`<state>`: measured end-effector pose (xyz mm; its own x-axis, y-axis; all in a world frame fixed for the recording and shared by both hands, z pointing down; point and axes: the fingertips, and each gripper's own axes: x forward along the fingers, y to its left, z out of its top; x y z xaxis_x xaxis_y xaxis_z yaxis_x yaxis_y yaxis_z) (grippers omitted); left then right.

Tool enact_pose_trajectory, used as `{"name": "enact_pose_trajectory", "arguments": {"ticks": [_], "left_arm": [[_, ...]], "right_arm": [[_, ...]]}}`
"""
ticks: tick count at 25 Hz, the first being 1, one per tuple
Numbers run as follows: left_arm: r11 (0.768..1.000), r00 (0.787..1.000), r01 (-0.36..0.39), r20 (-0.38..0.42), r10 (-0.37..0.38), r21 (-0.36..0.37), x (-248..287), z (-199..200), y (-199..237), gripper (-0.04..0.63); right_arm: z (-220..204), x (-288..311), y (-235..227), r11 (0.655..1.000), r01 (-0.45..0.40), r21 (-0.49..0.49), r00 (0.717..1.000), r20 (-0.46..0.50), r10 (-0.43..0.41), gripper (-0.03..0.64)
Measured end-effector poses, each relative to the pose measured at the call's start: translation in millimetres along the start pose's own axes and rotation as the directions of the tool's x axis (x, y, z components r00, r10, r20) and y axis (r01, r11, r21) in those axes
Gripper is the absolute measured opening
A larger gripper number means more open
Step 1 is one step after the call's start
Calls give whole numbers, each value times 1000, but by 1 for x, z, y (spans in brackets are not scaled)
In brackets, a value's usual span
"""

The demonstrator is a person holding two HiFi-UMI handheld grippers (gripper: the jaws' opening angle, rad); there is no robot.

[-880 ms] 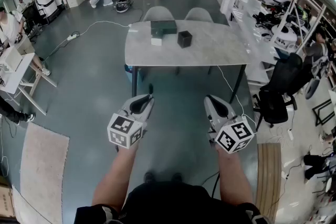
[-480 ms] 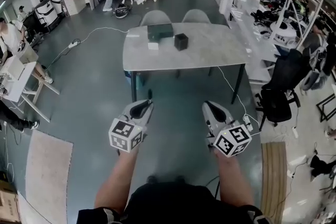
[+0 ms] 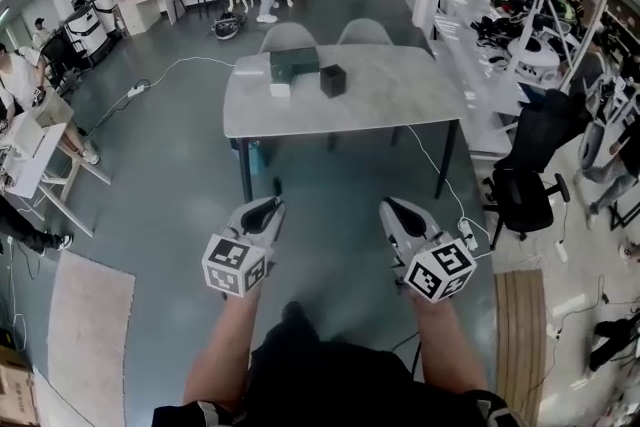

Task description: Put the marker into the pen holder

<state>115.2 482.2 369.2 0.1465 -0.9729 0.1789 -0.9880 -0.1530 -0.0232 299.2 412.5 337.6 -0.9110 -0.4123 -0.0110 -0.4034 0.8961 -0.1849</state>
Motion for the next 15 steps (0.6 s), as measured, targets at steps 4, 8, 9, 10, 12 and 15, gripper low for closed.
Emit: {"name": "enact_pose_trajectory", "arguments": {"ticks": [4, 8, 9, 10, 12, 15], "left_arm": [[1000, 1000, 4, 9, -4, -8, 26, 1, 11, 48], [999, 999, 38, 17, -37, -21, 61, -1, 30, 48], [999, 999, 47, 17, -47, -18, 71, -1, 36, 48], [998, 998, 55, 16, -55, -16, 82, -1, 44, 48], [998, 998, 67, 16, -66, -17, 105, 1, 63, 48], [997, 997, 82, 13, -82, -13, 139, 5, 99, 48]], "right_arm": [[-7, 10, -21, 1000, 11, 23, 1000, -29, -10, 3], [-10, 40, -43, 999, 32, 21, 998, -48, -31, 3], [-10, 50, -48, 999, 36, 19, 998, -51, -35, 3], [-10, 61, -54, 999, 38, 16, 998, -54, -38, 3], [-10, 85, -67, 999, 44, 12, 997, -59, -43, 3], [-12, 126, -85, 998, 57, 17, 996, -72, -55, 3]]}}
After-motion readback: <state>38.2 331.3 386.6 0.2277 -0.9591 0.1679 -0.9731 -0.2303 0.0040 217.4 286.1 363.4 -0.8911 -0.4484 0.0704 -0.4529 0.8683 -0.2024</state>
